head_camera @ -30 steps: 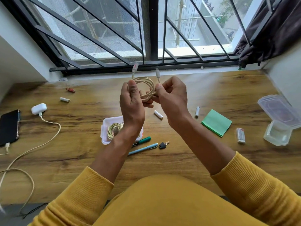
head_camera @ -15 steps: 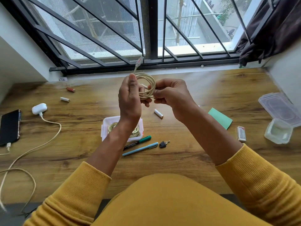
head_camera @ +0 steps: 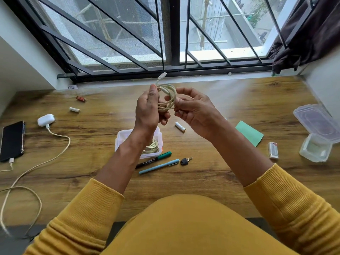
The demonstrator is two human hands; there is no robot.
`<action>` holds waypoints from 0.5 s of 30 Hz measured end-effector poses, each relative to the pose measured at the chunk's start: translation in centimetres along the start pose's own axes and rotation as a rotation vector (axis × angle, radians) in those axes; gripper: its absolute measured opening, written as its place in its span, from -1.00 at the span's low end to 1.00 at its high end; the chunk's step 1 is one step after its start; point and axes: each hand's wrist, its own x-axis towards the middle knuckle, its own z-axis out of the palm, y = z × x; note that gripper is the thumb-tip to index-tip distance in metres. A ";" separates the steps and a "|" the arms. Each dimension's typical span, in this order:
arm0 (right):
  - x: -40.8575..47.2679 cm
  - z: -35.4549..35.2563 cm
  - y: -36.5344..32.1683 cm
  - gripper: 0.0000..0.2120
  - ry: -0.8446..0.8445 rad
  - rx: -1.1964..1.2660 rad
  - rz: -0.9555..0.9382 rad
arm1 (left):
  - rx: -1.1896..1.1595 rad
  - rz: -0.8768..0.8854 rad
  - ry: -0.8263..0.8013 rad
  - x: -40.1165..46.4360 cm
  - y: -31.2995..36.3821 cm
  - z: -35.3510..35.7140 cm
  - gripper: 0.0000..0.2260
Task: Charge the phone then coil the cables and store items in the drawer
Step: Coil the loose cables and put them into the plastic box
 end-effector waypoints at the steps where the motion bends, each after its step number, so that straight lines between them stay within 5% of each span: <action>1: 0.0 -0.1 0.0 -0.69 -0.005 0.011 0.003 | 0.036 0.015 0.000 0.1 -0.2 -0.1 -0.63; 15: -0.6 -0.1 -0.5 -0.65 -0.019 -0.146 0.031 | 0.656 0.230 0.155 0.2 -1.4 -0.1 -0.65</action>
